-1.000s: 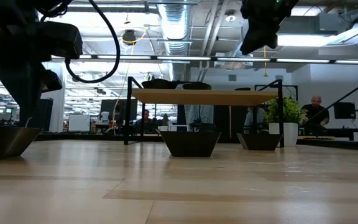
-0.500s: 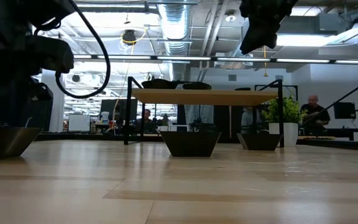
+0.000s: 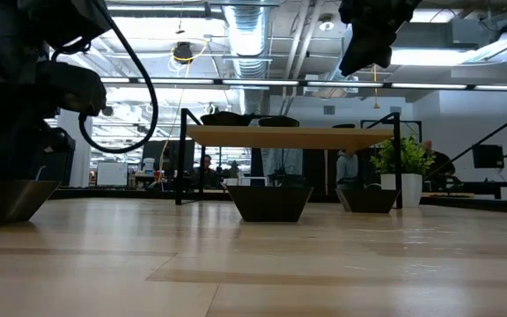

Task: Pick & Place Mini shaped plates
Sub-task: Stack the distorted square plate on top of the distorted square plates on the shelf

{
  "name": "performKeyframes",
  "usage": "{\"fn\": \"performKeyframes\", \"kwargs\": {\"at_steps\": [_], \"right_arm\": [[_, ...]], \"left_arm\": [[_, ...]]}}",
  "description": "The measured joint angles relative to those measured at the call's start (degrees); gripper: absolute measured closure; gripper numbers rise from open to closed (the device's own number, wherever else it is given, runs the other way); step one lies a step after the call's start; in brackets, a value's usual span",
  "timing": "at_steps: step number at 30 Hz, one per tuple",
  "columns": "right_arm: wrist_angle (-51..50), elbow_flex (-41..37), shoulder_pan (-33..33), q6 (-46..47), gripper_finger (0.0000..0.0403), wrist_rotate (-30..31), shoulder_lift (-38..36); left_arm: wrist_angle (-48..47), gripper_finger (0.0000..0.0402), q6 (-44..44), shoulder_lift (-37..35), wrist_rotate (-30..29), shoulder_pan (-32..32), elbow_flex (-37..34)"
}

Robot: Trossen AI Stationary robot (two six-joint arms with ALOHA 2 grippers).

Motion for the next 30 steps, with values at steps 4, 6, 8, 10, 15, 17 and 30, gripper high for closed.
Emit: {"fn": "performKeyframes", "kwargs": {"at_steps": [4,6,8,10,15,17,30], "right_arm": [[0.0,0.01,0.0,0.0,0.031,0.0,0.0],[0.02,-0.01,0.0,0.0,0.031,0.01,0.0],[0.01,-0.01,0.0,0.0,0.031,0.01,0.0],[0.01,-0.01,0.0,0.0,0.031,0.01,0.0],[0.0,-0.01,0.0,0.0,0.031,0.01,0.0],[-0.01,-0.01,0.0,0.0,0.031,0.0,0.0],[0.0,-0.01,0.0,-0.02,0.031,0.01,0.0]], "left_arm": [[1.0,0.0312,-0.81,-0.03,-0.46,0.01,0.02],[1.13,0.0312,-0.96,-0.34,-0.48,-0.01,0.02],[1.22,0.0313,-0.92,-0.32,-0.5,0.0,0.02],[1.28,0.0319,-0.91,-0.32,-0.52,-0.01,0.02],[1.84,0.0347,-0.59,0.57,-0.58,0.0,-0.1],[2.14,0.0358,-0.59,0.83,-0.61,-0.01,-0.13],[3.47,0.0394,-1.14,-0.08,-0.6,0.0,-0.11]]}}
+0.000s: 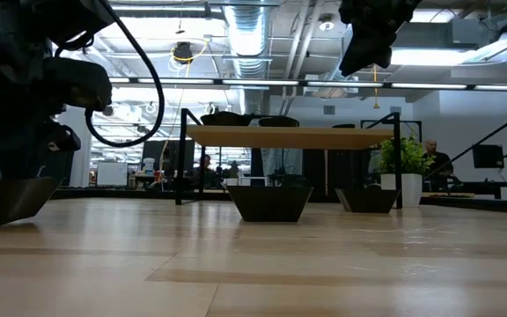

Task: Pick & Place Mini shaped plates
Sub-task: Stack the distorted square plate on top of the distorted square plates on the shelf

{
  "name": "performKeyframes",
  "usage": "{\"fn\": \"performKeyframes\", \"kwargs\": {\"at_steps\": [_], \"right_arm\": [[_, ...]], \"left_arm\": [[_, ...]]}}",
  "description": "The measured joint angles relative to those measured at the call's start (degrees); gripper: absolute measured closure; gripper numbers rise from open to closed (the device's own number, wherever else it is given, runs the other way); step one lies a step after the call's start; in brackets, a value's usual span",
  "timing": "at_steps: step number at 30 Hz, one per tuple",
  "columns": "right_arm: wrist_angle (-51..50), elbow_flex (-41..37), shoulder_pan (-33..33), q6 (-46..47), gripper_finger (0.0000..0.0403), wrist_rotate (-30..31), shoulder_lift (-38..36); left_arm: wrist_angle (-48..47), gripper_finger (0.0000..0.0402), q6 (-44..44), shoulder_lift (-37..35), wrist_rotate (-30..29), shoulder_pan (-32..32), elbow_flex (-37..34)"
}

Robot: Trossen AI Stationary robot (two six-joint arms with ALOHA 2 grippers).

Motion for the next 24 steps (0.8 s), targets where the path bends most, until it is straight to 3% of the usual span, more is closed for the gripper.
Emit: {"fn": "performKeyframes", "kwargs": {"at_steps": [6,12,18,24], "right_arm": [[-0.01,0.0,0.0,0.0,0.031,0.0,0.0],[-0.02,0.0,0.0,-0.06,0.031,0.0,0.0],[-0.02,0.0,0.0,-0.19,0.031,0.0,0.0],[-0.02,-0.01,0.0,-0.66,0.031,0.0,0.0]], "left_arm": [[0.13,0.0393,-4.75,-3.22,0.6,1.8,1.34],[0.85,0.0395,-14.08,-10.66,-0.75,8.44,5.81],[6.01,0.0396,-25.55,-16.33,-11.55,17.39,11.31],[13.29,0.0397,-23.56,-14.74,-20.06,28.26,18.23]]}}
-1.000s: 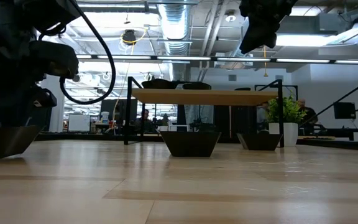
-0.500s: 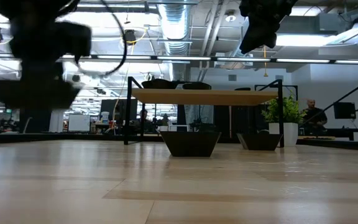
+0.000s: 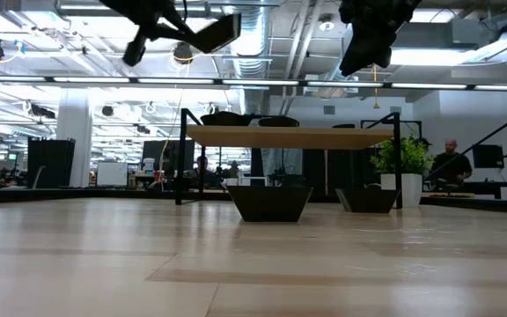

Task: Pick & Place Mini shaped plates
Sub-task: Stack the distorted square plate on top of the distorted square plates on the shelf

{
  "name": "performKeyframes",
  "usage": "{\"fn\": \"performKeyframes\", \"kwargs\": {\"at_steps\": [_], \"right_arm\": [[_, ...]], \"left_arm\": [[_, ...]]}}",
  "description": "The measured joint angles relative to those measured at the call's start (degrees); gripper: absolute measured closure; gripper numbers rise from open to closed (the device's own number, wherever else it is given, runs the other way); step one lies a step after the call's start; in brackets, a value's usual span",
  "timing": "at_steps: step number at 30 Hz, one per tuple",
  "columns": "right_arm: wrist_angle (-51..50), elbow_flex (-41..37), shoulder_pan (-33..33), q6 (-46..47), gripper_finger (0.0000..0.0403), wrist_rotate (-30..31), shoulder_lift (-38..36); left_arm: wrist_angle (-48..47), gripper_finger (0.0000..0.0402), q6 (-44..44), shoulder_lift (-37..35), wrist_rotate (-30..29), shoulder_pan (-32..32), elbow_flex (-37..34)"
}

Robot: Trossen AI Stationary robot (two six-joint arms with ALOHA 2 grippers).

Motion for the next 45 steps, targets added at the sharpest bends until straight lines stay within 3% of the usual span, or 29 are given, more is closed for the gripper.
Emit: {"fn": "performKeyframes", "kwargs": {"at_steps": [5,10,14,17,26,33,39,45], "right_arm": [[0.0,-0.01,0.0,-2.46,0.031,0.0,-0.02],[-0.06,0.0,0.0,-2.97,0.031,0.0,0.0],[-1.12,-0.01,0.0,-2.99,0.031,0.0,0.0],[-1.99,-0.01,0.0,-3.86,0.031,0.0,0.0],[-0.15,-0.01,-2.22,-9.3,0.031,-2.71,-1.66],[0.43,-0.08,-9.51,-9.42,0.031,-7.6,-5.88],[12.19,-10.16,-13.2,-5.04,0.031,-12.18,-14.59],[22.46,-24.2,-12.8,5.4,0.031,-10.96,-26.87]], "left_arm": [[-0.02,0.0397,4.96,7.26,0.4,8.86,7.41],[-1.1,0.0397,10.39,16.85,11.02,16.6,16.09],[-7.39,0.0397,12.45,22.29,19.76,23.07,22.06],[-14.47,0.0397,17.69,25.2,21.78,26.46,26.13],[-25.15,0.0398,31.17,33.18,24.56,29.88,36.96],[-28.62,0.0398,34.81,36.23,26.44,31.56,38.95],[-28.72,0.0398,35.4,35.75,27.44,33.03,39.12],[-28.78,0.0398,34.35,35.75,30.4,33.23,39.12]]}}
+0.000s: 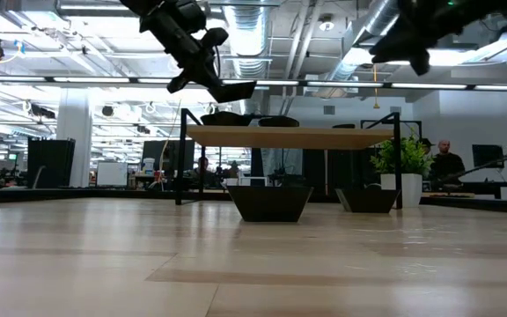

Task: Pick & Place Mini shaped plates
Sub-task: Stack the distorted square plate on top of the distorted square plates on the shelf

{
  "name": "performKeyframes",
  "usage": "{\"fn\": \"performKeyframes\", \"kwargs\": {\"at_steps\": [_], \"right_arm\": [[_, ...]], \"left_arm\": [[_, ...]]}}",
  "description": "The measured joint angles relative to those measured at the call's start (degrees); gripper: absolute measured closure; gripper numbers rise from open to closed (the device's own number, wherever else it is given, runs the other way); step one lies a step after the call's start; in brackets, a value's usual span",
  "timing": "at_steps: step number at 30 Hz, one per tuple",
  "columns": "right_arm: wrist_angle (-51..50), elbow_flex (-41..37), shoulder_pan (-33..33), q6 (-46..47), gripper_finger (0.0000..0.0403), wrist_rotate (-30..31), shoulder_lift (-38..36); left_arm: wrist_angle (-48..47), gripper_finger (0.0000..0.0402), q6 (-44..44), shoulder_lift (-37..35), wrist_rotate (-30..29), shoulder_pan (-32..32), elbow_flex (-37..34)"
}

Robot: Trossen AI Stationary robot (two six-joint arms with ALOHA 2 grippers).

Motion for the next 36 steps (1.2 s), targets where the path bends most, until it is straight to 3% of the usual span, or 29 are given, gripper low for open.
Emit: {"fn": "performKeyframes", "kwargs": {"at_steps": [6,11,36], "right_arm": [[4.52,-7.77,3.0,6.03,0.031,8.67,-9.78],[4.78,-9.3,4.69,8.16,0.031,9.54,-13.42],[4.61,-9.51,10.18,10.3,0.031,9.49,-11.95]], "left_arm": [[-1.42,0.0398,0.4,0.07,1.81,0.91,0.0],[-3.14,0.0398,2.13,0.13,1.81,1.89,0.0],[-1.74,0.0398,4.1,4.07,0.5,2.05,0.85]]}}
